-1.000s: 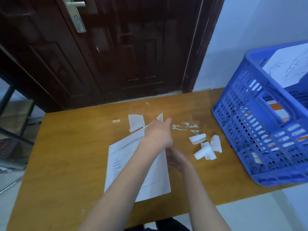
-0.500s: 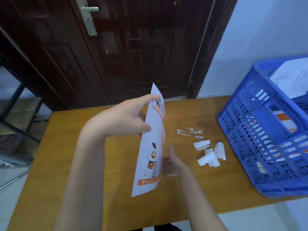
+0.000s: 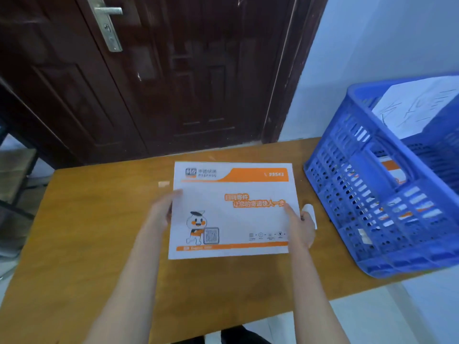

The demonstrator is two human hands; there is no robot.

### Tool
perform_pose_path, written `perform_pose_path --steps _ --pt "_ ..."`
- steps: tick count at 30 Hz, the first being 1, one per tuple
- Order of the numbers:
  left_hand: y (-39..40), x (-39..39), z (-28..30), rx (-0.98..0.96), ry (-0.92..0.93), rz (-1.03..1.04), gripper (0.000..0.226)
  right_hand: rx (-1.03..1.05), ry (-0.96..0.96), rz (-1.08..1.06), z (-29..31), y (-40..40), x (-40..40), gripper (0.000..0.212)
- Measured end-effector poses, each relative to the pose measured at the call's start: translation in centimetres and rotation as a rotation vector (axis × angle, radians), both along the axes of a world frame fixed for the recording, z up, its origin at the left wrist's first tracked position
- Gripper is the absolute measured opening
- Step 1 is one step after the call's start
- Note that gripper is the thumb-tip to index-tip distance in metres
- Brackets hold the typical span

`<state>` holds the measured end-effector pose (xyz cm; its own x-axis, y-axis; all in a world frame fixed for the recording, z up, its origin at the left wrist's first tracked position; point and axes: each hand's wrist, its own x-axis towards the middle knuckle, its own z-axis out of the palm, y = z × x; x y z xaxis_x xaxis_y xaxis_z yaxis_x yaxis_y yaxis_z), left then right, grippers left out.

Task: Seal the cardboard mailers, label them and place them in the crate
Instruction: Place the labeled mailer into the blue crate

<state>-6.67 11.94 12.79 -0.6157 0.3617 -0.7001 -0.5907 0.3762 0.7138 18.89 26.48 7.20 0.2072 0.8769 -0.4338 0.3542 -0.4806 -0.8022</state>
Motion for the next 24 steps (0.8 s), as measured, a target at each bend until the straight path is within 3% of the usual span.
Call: perform_pose_path --steps 4,7,11,13,18,24 --pt "-0.1 2.5 -3.9 -0.171 0.088 0.061 0.038 0.101 -0.191 0.057 1.0 -0.1 0.6 0.038" --pt "1.2 2.3 -4.1 -0.179 0.223 0.022 0.024 0.193 -0.268 0.107 1.7 0.5 1.3 0.038" --pt "1.6 3.0 -3.1 -0.249 0.634 -0.212 0.031 0.363 -0.313 0.289 3.0 1.3 1.6 0.041" --pt "1.5 3.3 -2.0 -0.243 0.745 -0.286 0.040 0.433 -0.328 0.329 4.3 1.6 1.7 0.042" --pt "2.7 2.7 3.7 -0.103 0.685 -0.337 0.050 0.573 -0.284 0.290 9.9 2.7 3.1 0.039" --pt "5.2 3.3 13.4 0.244 0.619 -0.582 0.024 0.675 -0.217 0.151 16.9 4.1 6.9 0.038"
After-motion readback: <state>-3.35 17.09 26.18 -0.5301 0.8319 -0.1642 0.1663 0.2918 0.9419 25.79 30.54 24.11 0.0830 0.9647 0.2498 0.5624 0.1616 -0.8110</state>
